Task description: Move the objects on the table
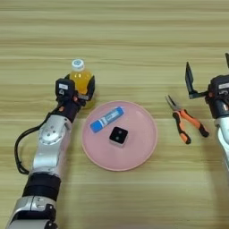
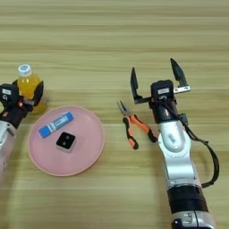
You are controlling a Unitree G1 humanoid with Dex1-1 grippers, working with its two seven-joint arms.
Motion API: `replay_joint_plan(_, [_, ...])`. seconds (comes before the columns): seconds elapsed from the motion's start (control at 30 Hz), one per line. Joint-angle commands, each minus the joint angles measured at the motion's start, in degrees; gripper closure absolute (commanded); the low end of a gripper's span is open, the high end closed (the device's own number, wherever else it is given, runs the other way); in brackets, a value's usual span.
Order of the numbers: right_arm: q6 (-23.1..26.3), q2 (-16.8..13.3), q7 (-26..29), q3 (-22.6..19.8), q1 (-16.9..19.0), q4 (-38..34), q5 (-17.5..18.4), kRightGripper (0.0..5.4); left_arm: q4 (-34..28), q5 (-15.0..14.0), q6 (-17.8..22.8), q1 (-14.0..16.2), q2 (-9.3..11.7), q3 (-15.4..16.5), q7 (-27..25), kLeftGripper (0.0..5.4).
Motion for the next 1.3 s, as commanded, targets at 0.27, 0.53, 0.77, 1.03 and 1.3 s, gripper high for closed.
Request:
replay_joint_plan(0.27, [-0.5, -0.3, -0.1, 0.2, 0.1, -0.8, 0.0, 0.00, -1.2, 0.5, 0.5, -1.5, 1.3, -0.1, -1.4, 1.85])
replay_joint_plan(0.53, [-0.5, -0.3, 0.1, 0.3, 0.0, -0.6, 0.1, 0.00, -4.0, -0.3, 0.3, -2.6, 2.3, 0.0, -3.6, 1.85])
replay_joint_plan(0.77, [-0.5, -0.3, 0.3, 0.4, -0.2, -0.5, 0.2, 0.00, -10.8, -2.6, 1.6, -2.0, 2.2, -0.5, -7.1, 1.85])
replay_joint_plan(1.03, [-0.5, -0.7, 2.3, 1.3, -0.3, -1.6, 1.4, 0.00, -16.7, -5.3, 3.3, -0.6, 2.6, -2.0, -12.4, 1.85])
replay_joint_plan(1.3, [8.2, -5.6, 17.7, 4.3, -0.8, -11.1, 13.0, 0.00, -24.0, -10.0, 7.4, 1.5, 5.0, -4.8, -21.2, 1.86])
